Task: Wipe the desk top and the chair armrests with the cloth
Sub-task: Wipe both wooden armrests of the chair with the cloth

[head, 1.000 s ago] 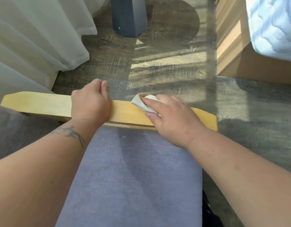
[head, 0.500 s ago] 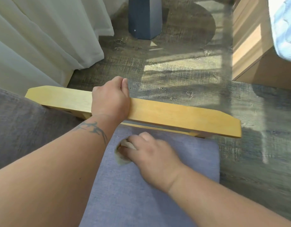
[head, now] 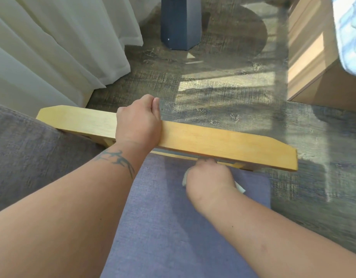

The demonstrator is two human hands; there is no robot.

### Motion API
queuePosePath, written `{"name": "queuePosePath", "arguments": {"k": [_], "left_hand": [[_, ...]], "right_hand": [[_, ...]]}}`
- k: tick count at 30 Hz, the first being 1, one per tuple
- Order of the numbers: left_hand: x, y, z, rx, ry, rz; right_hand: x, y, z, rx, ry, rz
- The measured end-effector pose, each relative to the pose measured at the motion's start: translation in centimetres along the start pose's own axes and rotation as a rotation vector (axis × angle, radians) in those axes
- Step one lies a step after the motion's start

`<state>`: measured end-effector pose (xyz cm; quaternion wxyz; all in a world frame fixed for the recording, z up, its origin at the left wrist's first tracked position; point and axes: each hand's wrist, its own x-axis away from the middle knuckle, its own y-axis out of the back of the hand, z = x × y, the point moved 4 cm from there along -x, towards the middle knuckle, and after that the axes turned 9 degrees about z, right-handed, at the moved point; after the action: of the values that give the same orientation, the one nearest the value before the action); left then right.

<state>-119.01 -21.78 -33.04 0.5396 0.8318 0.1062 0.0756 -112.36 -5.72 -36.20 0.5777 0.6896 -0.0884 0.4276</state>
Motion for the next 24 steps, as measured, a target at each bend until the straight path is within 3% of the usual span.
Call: {"name": "queuePosePath", "arguments": {"k": [5,10,15,18,21,24], "left_hand": [[1.3,-1.1,-2.5,-0.057,-0.182,0.036],[2.0,-1.7,-2.6,-0.062,-0.234,0.037],[2.4,-1.8,-3.1,-0.101,-0.19,0.085],[3.3,-1.8,-3.3,-0.144,-0.156,0.191],[4.8,-0.5,-4.1,-0.08,-0.103,0.329],[7.4,2.8,-6.4,0.162,0.086,0.396]], "right_hand": [[-0.1,0.2,3.0,0.008,0.247,-0.157],[-0.4,-1.3,0.4,0.116,0.16,-0.082],[3.0,-2.0,-3.6,0.278,-0.078,0.136],[5.4,-1.0,-6.0,0.386,-0.072,0.338],[8.4,0.7,-7.1,0.248,-0.071,0.384],[10.9,3.1,-6.4,-0.115,-0.031,0.166]]}}
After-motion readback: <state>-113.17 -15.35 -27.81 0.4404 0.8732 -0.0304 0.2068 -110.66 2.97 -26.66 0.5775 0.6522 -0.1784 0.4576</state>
